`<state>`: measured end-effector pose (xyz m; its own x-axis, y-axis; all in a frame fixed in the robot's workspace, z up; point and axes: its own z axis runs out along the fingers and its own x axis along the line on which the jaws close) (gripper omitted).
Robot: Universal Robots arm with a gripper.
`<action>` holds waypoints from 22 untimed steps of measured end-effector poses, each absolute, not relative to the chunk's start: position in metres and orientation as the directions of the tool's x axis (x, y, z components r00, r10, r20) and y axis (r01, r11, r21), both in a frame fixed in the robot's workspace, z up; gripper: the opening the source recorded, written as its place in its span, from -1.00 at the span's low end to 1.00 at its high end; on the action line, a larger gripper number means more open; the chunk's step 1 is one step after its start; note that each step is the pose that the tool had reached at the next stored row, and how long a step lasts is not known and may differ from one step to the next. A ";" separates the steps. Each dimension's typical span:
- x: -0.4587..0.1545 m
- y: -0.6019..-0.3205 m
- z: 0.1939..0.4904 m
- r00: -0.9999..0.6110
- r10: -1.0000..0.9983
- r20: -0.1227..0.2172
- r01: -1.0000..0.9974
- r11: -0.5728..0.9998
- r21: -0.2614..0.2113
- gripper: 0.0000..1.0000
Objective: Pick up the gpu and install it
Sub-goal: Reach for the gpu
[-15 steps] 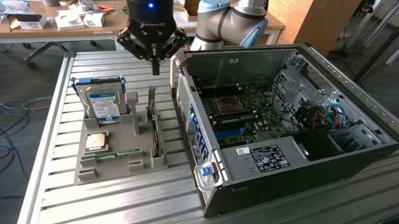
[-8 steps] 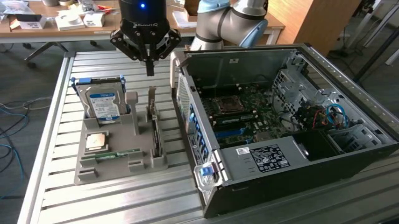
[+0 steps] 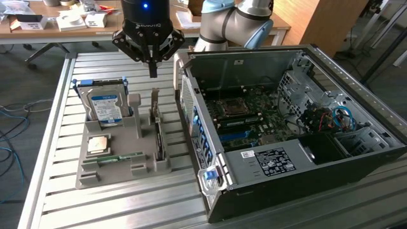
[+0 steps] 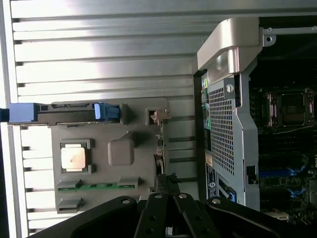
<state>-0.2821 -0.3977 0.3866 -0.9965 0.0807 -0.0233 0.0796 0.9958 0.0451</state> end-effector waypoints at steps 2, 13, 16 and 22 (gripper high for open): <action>-0.282 -0.399 0.387 -0.996 0.081 -0.023 0.079 0.996 0.045 -0.79; -0.282 -0.412 0.387 -0.996 0.081 -0.023 0.080 0.996 0.045 -0.79; -0.282 -0.416 0.387 -0.996 0.081 -0.023 0.080 0.996 0.045 -0.79; -0.282 -0.426 0.387 -0.996 0.081 -0.023 0.080 0.996 0.045 -0.79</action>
